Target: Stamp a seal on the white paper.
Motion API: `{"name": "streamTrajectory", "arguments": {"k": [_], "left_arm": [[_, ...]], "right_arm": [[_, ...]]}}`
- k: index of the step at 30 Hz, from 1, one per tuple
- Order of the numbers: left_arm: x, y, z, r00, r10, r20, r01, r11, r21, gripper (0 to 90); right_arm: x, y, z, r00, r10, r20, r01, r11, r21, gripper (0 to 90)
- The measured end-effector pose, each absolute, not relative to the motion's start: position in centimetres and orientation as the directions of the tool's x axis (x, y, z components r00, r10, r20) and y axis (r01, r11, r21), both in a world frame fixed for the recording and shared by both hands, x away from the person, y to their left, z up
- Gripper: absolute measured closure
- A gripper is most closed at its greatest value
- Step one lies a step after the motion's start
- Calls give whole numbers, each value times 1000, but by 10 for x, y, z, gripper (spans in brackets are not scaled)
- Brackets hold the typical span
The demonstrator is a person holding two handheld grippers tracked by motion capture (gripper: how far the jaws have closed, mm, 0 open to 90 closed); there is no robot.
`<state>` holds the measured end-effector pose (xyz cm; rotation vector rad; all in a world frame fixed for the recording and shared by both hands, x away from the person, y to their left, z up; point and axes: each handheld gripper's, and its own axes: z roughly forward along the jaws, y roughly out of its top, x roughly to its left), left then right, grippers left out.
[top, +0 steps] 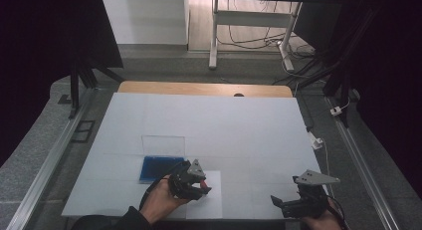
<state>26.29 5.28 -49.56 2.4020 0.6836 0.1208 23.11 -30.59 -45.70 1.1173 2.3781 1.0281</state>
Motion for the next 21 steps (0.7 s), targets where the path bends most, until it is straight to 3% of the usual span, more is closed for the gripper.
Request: {"name": "streamTrajectory", "arguments": {"k": [13, 21], "left_arm": [[260, 50, -505, 844, 530, -85, 465, -643, 609, 585], [253, 48, -507, 840, 541, -42, 448, -648, 616, 587]], "right_arm": [[231, -306, -457, -646, 764, 14, 536, 440, 721, 0], [231, -305, -457, -646, 763, 12, 536, 442, 719, 0]]}}
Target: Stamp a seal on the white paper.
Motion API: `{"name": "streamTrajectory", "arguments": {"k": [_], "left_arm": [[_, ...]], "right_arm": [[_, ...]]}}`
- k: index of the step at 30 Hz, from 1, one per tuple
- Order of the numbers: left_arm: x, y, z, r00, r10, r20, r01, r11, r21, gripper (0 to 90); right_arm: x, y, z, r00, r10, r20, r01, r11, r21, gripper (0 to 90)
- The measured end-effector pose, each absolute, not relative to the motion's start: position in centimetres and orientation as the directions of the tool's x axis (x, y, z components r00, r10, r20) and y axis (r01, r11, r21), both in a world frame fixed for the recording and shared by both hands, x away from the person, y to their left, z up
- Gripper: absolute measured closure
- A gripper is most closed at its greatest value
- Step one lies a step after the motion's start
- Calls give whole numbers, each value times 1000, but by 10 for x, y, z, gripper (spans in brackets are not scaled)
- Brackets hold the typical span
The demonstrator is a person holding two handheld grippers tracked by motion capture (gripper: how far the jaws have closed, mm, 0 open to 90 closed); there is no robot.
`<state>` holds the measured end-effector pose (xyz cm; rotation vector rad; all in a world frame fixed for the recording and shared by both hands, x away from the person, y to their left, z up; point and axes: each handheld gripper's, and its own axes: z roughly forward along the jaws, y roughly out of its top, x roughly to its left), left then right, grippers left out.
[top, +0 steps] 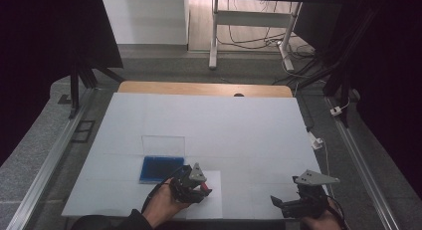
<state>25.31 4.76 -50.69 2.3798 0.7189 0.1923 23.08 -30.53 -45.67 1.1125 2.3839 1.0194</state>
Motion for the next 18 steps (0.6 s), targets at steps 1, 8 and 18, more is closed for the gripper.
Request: {"name": "streamTrajectory", "arguments": {"k": [1, 8, 18], "left_arm": [[252, 47, -507, 837, 546, -36, 448, -646, 618, 588], [250, 46, -507, 834, 551, -19, 444, -651, 615, 588], [256, 51, -508, 832, 548, -83, 474, -627, 618, 587]], "right_arm": [[231, -305, -457, -646, 763, 12, 536, 443, 719, 0], [231, -305, -457, -647, 762, 12, 536, 443, 719, 0], [231, -305, -457, -647, 763, 12, 536, 443, 719, 0]]}}
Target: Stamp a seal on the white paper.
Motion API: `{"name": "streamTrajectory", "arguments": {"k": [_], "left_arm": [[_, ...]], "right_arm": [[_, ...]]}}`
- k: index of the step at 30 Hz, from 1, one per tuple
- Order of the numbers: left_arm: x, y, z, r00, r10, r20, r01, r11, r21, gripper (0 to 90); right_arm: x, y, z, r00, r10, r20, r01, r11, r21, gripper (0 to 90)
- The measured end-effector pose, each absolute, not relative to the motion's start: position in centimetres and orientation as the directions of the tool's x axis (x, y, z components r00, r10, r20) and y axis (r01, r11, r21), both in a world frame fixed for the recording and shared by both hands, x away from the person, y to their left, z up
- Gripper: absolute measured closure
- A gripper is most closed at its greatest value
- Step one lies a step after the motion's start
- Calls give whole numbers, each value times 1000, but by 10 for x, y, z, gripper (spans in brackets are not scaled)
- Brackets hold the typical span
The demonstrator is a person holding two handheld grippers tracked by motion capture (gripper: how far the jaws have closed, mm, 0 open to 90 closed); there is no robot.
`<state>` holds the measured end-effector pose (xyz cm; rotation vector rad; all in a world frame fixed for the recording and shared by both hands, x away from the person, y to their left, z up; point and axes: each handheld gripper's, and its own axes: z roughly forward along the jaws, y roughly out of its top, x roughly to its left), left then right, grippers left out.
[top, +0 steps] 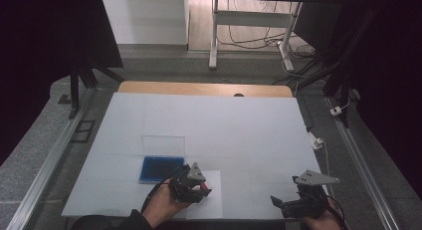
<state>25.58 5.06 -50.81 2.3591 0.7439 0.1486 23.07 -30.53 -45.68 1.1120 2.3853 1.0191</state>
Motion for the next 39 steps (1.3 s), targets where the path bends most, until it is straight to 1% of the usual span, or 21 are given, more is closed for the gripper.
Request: {"name": "streamTrajectory", "arguments": {"k": [5, 11, 18, 25, 31, 39], "left_arm": [[252, 47, -507, 831, 555, -46, 462, -641, 613, 588], [256, 48, -507, 831, 551, -73, 474, -635, 610, 586], [256, 49, -507, 832, 549, -77, 475, -633, 612, 585], [256, 50, -506, 839, 539, -70, 462, -639, 615, 583], [253, 48, -504, 850, 525, -40, 437, -662, 609, 581], [251, 50, -498, 851, 524, -41, 426, -642, 637, 581]], "right_arm": [[231, -305, -457, -650, 760, 12, 534, 446, 718, 0], [231, -305, -457, -650, 760, 12, 534, 445, 719, 0], [231, -305, -457, -650, 759, 11, 533, 447, 718, 0], [231, -304, -457, -652, 758, 5, 531, 451, 718, 0], [230, -304, -457, -652, 758, 6, 531, 451, 717, 0], [231, -305, -457, -651, 759, 9, 532, 448, 718, 0]]}}
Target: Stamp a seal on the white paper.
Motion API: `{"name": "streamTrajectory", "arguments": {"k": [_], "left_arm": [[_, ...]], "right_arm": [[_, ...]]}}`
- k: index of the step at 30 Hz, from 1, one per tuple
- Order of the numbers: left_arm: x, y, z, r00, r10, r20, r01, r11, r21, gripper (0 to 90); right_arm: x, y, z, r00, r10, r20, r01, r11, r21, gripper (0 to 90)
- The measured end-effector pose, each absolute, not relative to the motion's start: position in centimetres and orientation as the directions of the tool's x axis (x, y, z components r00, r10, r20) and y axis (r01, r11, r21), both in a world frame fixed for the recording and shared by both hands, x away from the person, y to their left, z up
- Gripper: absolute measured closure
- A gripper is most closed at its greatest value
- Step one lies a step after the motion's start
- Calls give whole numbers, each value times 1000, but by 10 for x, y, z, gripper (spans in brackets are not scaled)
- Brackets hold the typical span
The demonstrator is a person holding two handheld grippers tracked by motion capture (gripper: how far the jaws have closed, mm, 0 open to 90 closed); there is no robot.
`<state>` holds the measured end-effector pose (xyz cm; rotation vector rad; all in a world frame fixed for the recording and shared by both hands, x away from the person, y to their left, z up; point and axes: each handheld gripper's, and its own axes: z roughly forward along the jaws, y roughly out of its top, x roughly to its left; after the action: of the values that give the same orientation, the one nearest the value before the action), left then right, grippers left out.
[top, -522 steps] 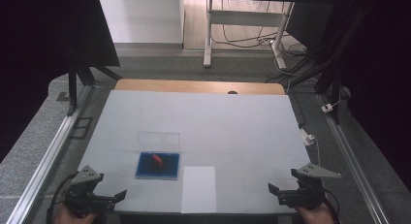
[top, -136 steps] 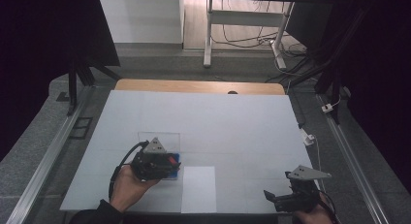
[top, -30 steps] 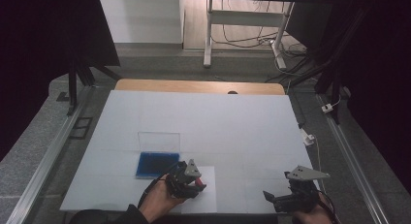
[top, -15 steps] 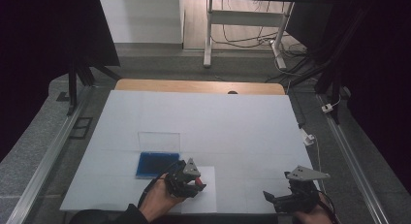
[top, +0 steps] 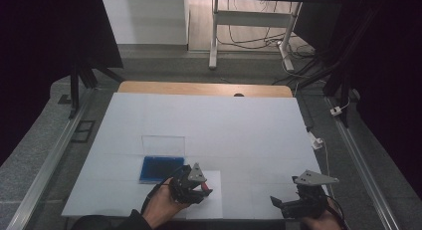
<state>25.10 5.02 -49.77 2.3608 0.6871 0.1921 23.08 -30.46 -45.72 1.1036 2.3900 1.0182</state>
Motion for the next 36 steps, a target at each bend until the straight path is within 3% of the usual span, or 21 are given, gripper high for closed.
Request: {"name": "streamTrajectory", "arguments": {"k": [36], "left_arm": [[256, 88, -473, 811, 578, -88, 474, -561, 678, 581]], "right_arm": [[230, -305, -457, -655, 756, 7, 527, 449, 722, 0]]}}
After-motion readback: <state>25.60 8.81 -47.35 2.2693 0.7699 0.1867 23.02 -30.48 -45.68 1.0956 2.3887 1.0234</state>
